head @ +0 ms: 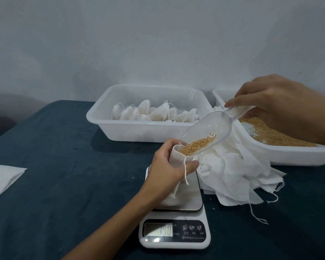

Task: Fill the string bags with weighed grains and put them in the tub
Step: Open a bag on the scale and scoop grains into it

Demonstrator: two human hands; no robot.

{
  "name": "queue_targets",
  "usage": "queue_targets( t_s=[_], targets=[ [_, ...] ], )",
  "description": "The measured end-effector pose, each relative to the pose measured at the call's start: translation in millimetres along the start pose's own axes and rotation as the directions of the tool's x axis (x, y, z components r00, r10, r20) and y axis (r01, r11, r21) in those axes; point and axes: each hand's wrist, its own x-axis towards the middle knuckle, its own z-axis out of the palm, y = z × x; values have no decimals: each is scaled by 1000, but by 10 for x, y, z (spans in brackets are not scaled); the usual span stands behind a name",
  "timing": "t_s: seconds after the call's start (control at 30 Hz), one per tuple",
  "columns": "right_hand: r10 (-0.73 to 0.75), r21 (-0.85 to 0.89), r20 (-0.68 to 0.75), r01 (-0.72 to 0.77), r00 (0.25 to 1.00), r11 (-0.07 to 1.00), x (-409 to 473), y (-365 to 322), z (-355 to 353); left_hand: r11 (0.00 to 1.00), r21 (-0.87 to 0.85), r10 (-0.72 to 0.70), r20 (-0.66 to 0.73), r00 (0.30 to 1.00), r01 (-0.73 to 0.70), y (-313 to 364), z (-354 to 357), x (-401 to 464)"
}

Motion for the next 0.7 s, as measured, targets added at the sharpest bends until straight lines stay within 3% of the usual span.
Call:
queue_targets(
  t_s=[0.37,0.7],
  targets=[
    [-61,-91,-84,54,995,994,46,-113,-43,1000,30,5,-51,999,-3,-25,-11,17],
    [-203,-217,-247,151,948,965,84,-237,-77,999,45,7,-96,995,-3,-7,-28,10]
  ],
)
